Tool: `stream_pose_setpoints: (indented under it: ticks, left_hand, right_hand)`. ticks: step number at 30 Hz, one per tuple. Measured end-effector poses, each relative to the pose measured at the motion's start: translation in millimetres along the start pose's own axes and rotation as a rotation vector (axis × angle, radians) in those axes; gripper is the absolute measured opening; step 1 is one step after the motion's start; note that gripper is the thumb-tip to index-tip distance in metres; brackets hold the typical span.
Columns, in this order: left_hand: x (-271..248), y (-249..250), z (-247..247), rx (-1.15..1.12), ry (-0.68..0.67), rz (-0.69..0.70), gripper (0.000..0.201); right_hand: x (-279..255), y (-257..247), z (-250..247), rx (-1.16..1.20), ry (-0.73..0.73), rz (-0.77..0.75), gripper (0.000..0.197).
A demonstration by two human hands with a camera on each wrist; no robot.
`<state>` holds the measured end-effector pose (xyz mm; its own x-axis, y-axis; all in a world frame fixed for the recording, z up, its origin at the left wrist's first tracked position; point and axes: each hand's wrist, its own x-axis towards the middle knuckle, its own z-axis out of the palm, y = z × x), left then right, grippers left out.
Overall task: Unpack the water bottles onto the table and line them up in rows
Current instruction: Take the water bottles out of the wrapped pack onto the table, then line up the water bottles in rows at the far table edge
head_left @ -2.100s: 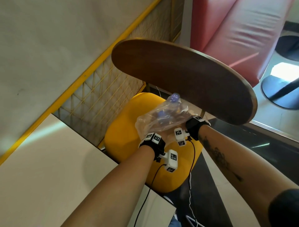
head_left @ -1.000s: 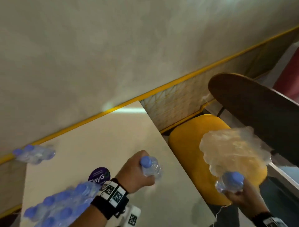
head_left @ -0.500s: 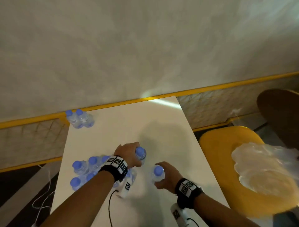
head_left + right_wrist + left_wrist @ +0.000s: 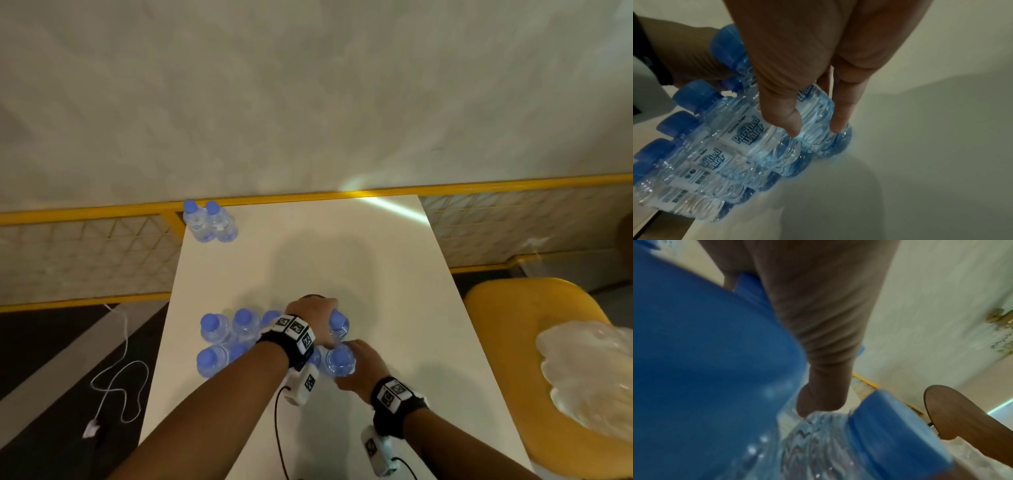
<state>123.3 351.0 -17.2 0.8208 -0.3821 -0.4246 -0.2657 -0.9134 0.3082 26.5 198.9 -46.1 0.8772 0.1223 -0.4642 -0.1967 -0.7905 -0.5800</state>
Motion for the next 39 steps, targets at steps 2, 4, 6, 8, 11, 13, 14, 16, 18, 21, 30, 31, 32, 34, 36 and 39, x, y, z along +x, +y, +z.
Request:
stream_pose_setpoints:
  ticks: [2, 4, 6, 8, 11, 13, 14, 16, 18, 21, 30, 31, 32, 34, 36, 39]
  left_hand:
    - [-0.1, -3.8, 2.2, 0.031, -0.002, 0.005, 0.055]
    - [1.2, -7.5, 3.6, 0.047, -0.008, 0.012, 0.055]
    - [2.7, -8.8, 2.4, 0.055, -0.034, 0.019, 0.055]
    - [3.2, -8.3, 0.8, 0.063, -0.061, 0.024, 0.054]
    - [1.3, -6.9, -1.8, 0.078, -0.069, 0.031, 0.051]
    - [-0.1, -6.8, -3.9, 0.081, -0.078, 0.030, 0.051]
    - [-1.0, -7.3, -4.9, 0.077, -0.085, 0.029, 0.051]
    - [-3.4, -10.2, -7.6, 0.057, -0.091, 0.031, 0.048]
    - [-8.9, -14.7, -13.1, 0.019, -0.086, 0.037, 0.051]
    - [-27.4, -27.2, -25.5, -0.058, -0.022, 0.038, 0.066]
    - [-149.7, -122.0, -26.0, -0.136, 0.236, -0.209, 0.033]
    - [-158.8, -131.6, -22.3, -0.113, 0.210, -0.245, 0.034]
    - [-166.2, -139.8, -19.4, -0.090, 0.182, -0.271, 0.036]
    - [-175.7, -151.6, -13.3, -0.118, 0.140, -0.291, 0.042]
    - [-178.3, -156.7, -8.2, -0.171, 0.113, -0.296, 0.044]
    - [-176.2, -157.5, -3.8, -0.140, 0.116, -0.284, 0.034]
  right_hand:
    - [-0.8, -1.7, 5.4, 0.007, 0.013, 0.009, 0.051]
    - [-2.5, -6.7, 4.5, 0.031, 0.020, 0.020, 0.050]
    - [-8.2, -13.9, -1.2, 0.043, 0.021, 0.016, 0.045]
    - [-13.6, -18.3, -5.6, 0.053, 0.024, 0.004, 0.035]
    - [-18.4, -25.0, -8.8, 0.076, 0.011, 0.012, 0.033]
    - [-18.3, -24.1, -6.4, 0.069, -0.010, 0.038, 0.031]
    - [-17.2, -21.4, -3.8, 0.064, -0.008, 0.048, 0.036]
    - [-18.6, -22.0, -2.3, 0.034, -0.009, 0.091, 0.061]
    - [-14.9, -12.1, 3.3, 0.002, -0.045, 0.138, 0.098]
    - [-21.6, -16.4, -10.3, -0.123, -0.047, 0.111, 0.112]
    - [-17.9, -153.6, -41.2, -0.232, -0.042, -0.360, 0.041]
    - [-7.7, -173.5, -34.4, -0.272, -0.062, -0.393, 0.037]
    - [3.9, -192.2, -25.6, -0.313, -0.077, -0.419, 0.035]
    - [27.4, -229.3, -2.3, -0.425, -0.118, -0.435, 0.033]
    - [52.6, -260.5, 25.4, -0.579, -0.186, -0.450, 0.035]
    - [81.4, -284.7, 63.8, -0.767, -0.261, -0.475, 0.039]
